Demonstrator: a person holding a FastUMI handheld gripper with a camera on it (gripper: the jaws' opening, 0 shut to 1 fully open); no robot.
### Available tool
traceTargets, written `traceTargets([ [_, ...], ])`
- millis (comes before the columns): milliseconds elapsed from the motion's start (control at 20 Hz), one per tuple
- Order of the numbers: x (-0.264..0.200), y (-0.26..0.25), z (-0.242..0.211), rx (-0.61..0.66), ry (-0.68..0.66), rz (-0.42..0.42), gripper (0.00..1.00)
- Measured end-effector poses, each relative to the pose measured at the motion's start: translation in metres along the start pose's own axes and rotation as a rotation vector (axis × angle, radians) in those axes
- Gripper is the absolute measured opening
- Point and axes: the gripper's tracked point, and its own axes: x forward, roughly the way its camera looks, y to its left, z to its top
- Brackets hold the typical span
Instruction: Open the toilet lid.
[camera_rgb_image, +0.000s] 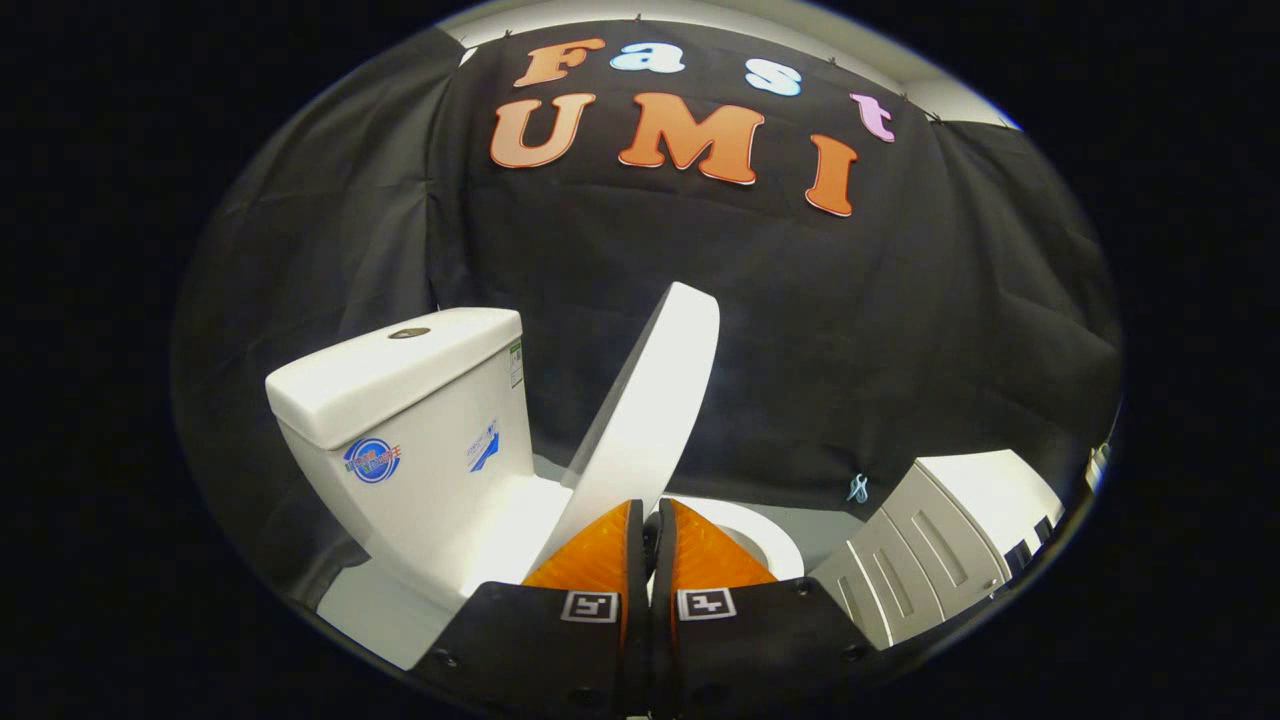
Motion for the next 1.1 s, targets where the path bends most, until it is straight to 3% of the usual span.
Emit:
traceTargets([
  [1100,0.000,0.079,0.037,-0.099,-0.028,0.019,0.08],
])
